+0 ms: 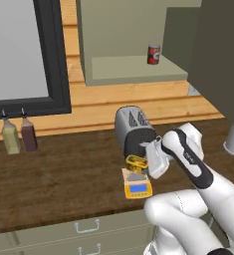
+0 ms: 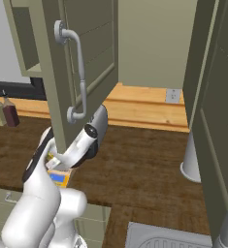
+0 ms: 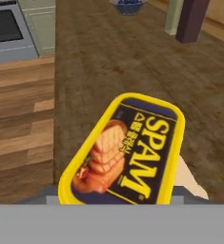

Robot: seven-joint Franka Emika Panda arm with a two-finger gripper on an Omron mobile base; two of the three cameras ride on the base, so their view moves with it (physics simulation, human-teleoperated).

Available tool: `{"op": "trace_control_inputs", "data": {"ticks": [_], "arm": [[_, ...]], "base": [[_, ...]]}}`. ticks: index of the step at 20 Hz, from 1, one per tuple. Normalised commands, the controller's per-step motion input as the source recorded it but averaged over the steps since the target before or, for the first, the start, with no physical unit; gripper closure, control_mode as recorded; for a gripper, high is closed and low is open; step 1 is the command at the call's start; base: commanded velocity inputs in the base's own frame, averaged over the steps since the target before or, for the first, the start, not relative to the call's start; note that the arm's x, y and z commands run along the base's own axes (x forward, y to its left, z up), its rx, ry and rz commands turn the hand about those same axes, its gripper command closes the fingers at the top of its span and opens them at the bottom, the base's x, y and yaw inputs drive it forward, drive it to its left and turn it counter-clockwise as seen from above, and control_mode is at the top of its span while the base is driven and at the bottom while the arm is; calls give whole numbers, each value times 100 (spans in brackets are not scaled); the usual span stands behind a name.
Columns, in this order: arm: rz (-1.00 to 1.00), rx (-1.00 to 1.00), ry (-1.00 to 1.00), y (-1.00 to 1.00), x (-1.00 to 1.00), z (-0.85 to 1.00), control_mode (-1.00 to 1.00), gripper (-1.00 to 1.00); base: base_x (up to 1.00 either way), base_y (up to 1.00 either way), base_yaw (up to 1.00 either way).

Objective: Pick the canned food and place it on the digital scale for weighing, and close the cabinet.

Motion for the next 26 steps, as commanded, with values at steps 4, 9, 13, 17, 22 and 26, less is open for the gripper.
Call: {"op": "trace_control_inputs", "data": {"ticks": [4, 9, 13, 17, 22, 26], "arm": [[4, 0, 0, -20, 1, -41, -100, 100], [6, 0, 0, 9, 12, -54, -100, 100], [0, 0, 0, 3, 22, -28, -100, 100], [0, 0, 0, 17, 3, -25, -100, 100], [0, 0, 0, 24, 10, -20, -100, 100], [0, 0, -1, 25, 5, -11, -100, -100]], "base": [[0, 0, 0], [0, 0, 0], [0, 0, 0], [0, 0, 0], [0, 0, 0], [0, 0, 0]]}}
